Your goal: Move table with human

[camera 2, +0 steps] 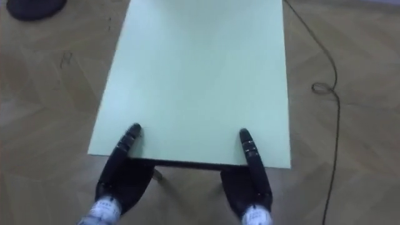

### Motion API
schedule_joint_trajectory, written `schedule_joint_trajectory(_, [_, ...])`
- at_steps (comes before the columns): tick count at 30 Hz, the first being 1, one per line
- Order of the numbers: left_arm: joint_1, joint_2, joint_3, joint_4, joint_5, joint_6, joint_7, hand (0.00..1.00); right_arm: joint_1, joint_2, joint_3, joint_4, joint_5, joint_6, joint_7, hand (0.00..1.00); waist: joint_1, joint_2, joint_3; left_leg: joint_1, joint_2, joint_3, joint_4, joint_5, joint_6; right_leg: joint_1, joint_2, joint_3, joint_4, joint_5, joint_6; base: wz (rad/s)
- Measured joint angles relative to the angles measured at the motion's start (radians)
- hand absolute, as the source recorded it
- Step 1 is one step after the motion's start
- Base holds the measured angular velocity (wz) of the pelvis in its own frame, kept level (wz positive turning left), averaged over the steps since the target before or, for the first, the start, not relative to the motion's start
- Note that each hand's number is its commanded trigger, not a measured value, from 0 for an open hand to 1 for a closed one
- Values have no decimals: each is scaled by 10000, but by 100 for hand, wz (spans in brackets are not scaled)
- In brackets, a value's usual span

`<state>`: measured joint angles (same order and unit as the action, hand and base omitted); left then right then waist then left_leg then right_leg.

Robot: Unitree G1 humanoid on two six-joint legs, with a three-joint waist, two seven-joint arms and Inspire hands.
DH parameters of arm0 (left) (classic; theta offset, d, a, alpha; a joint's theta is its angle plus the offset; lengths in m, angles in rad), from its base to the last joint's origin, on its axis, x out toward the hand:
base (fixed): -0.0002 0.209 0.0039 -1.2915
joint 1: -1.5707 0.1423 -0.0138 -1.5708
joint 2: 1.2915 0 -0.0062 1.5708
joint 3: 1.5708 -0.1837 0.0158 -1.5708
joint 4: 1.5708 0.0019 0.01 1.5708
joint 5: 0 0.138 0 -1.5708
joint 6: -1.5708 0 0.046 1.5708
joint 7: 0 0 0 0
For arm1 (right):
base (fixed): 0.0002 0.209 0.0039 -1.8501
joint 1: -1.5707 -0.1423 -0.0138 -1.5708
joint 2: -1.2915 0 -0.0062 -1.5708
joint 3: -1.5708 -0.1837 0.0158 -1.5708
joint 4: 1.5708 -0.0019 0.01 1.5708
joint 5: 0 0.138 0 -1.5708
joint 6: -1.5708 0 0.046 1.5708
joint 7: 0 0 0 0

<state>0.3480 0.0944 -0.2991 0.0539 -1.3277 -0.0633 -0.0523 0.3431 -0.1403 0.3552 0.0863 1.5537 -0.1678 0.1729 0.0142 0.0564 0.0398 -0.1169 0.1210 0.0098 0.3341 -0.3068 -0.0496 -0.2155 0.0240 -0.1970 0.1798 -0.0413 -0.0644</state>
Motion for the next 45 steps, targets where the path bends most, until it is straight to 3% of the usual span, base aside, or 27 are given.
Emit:
schedule_joint_trajectory(1, [-43, 8, -2, 8, -11, 197, 16, 100, 34, -79, 60, 16, 43, -157, 102, 100, -208, -16, 5, -387, -3, 1025, -270, 58, 22, 18, -202, 401, 67, -5, 18, 163])
schedule_joint_trajectory(2, [-170, 31, -98, 8, 65, 226, 73, 100, 171, -27, 51, 9, 99, -250, 195, 100, -449, -130, 7, -929, -80, 1685, -855, 619, 171, 87, -411, 662, 163, -95, 230, 137])
schedule_joint_trajectory(3, [-204, 50, -164, 7, 104, 207, 123, 100, 270, 1, 36, 7, 118, -279, 224, 100, -449, -200, -11, -1079, -57, 1978, -1021, 1328, 251, 90, -476, 619, 312, -219, 413, 112])
schedule_joint_trajectory(4, [-133, 52, -186, 38, 173, 180, 156, 100, 394, 28, -72, 81, 114, -264, 257, 100, -405, -309, -19, -1035, 38, 2648, -869, 1866, 349, 187, -580, 382, 554, -426, 592, 67])
schedule_joint_trajectory(5, [-22, 66, -206, 39, 187, 194, 167, 100, 522, 12, -80, 82, 100, -231, 269, 100, -365, -297, -12, -930, 61, 2960, -820, 1882, 380, 370, -633, -76, 607, -489, 629, 56])
schedule_joint_trajectory(8, [10, 145, -213, 32, 54, 252, 173, 100, 516, -26, -185, 81, 88, -28, 257, 100, -319, -280, -10, -1071, -43, 3098, -597, 1876, 386, 626, -813, -1067, 581, -804, 510, 52])
schedule_joint_trajectory(10, [-59, 110, -217, 37, 68, 264, 207, 100, 500, -32, -217, 56, 87, -59, 253, 100, -326, -265, -11, -1218, -108, 3444, -570, 1940, 555, 721, -1058, -1540, 589, -1182, 421, 79])
schedule_joint_trajectory(11, [-50, 73, -256, 34, 64, 267, 239, 100, 501, -68, -228, 12, 58, -102, 216, 100, -315, -149, -20, -1276, -111, 3522, -478, 1960, 583, 798, -1103, -1879, 614, -1249, 421, 71])
schedule_joint_trajectory(14, [-15, 53, -319, 33, 55, 263, 314, 100, 501, -129, -255, -1, 24, -115, 125, 100, -147, -74, -32, -1264, -84, 3545, -274, 1952, 594, 952, -1235, -2368, 771, -1500, 426, 51])
schedule_joint_trajectory(19, [76, 49, -375, 32, 38, 258, 386, 100, 534, -138, -260, -2, -121, -137, 27, 100, 127, 124, -34, -1347, -186, 3516, -14, 1851, 754, 1216, -1466, -2842, 1187, -1744, 581, 38])
schedule_joint_trajectory(24, [80, -19, -397, 35, 23, 234, 503, 100, 501, -136, -266, -22, -144, -137, -106, 100, 222, 126, -32, -1553, -515, 3244, 286, 1671, 1032, 1107, -2073, -3337, 2174, -2203, 870, 41])
schedule_joint_trajectory(27, [130, -53, -403, 35, 23, 234, 539, 100, 534, -72, -252, -24, -148, -133, -122, 100, 233, 124, -30, -1577, -868, 3008, 268, 1611, 1259, 1114, -2454, -3525, 2758, -2306, 1048, 45])
schedule_joint_trajectory(29, [129, -84, -424, 34, 12, 234, 665, 100, 554, -77, -272, -26, -148, -120, -231, 100, 113, 119, -27, -1554, -1186, 2497, 268, 1566, 1427, 1096, -2756, -3418, 3419, -2328, 1087, 78])
schedule_joint_trajectory(30, [127, -123, -447, 34, 27, 229, 793, 100, 613, -74, -283, -25, -148, -133, -309, 100, -101, 90, -22, -1471, -1447, 2002, 298, 1576, 1566, 1026, -2931, -2889, 4108, -2331, 1100, 123])
schedule_joint_trajectory(31, [102, -72, -517, 34, 29, 186, 857, 100, 689, -17, -296, -24, -148, -161, -338, 100, -389, 77, -12, -1458, -1677, 1432, 439, 1533, 1681, 795, -2793, -1852, 4444, -2456, 1139, 147])
schedule_joint_trajectory(32, [96, -45, -565, 27, 27, 97, 874, 100, 721, 17, -259, -28, -103, -160, -345, 100, -534, 72, -14, -1508, -1808, 1053, 480, 1508, 1701, 586, -2337, -923, 4123, -2690, 1076, 116])
schedule_joint_trajectory(34, [84, -36, -617, 19, 27, 21, 875, 100, 727, -6, -237, -58, -25, -162, -345, 100, -624, 48, -19, -1556, -2083, 623, 507, 1584, 1770, 200, -1790, 66, 3218, -2669, 1060, 96])
schedule_joint_trajectory(35, [36, -34, -667, 13, 34, 5, 962, 100, 749, -50, -228, -88, 54, -226, -356, 100, -687, 50, -21, -1604, -2282, 379, 648, 1589, 1806, 34, -1567, 479, 3063, -2318, 1142, 94])
schedule_joint_trajectory(39, [-18, 54, -723, -14, 58, -58, 1086, 100, 743, -47, -144, -89, 124, -278, -467, 100, -336, -2, -22, -1551, -2399, 110, 477, 1713, 1851, 304, -1577, 230, 2693, -2275, 1190, 33])
schedule_joint_trajectory(45, [43, 169, -727, -25, 34, -144, 1094, 100, 706, -38, -32, -89, 116, -276, -537, 100, 213, -165, -37, -1491, -2430, -411, 178, 1818, 1876, 886, -1185, 337, 1535, -1906, 1137, 24])
